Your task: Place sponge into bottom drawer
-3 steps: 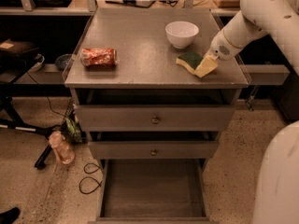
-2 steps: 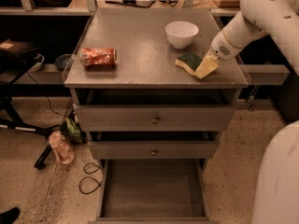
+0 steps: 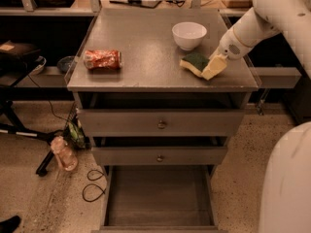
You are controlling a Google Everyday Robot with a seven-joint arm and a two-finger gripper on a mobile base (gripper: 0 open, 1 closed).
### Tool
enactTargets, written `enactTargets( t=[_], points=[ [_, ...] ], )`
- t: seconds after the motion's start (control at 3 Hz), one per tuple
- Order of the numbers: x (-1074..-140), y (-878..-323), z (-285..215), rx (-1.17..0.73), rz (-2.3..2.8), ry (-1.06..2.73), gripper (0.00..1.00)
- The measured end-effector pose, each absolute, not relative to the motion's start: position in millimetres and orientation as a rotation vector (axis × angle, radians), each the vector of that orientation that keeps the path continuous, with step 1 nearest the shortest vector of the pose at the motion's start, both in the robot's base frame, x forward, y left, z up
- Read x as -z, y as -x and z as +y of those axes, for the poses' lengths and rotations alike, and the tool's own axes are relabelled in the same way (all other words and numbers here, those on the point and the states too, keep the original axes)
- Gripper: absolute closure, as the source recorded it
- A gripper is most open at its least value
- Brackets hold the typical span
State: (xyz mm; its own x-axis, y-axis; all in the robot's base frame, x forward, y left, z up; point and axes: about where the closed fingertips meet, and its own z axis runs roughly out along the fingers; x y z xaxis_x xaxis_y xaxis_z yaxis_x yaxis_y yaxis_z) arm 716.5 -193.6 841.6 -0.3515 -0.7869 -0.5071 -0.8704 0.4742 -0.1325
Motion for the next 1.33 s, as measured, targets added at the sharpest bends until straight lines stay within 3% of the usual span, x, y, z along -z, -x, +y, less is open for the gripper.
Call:
enactTargets(
  t=[1.0,1.33],
  points=[
    [-909,-669,-224,-0.256,1.983,1.495,1.00],
    [-915,-608,-241,-0.285,1.964,1.500,1.00]
  ],
)
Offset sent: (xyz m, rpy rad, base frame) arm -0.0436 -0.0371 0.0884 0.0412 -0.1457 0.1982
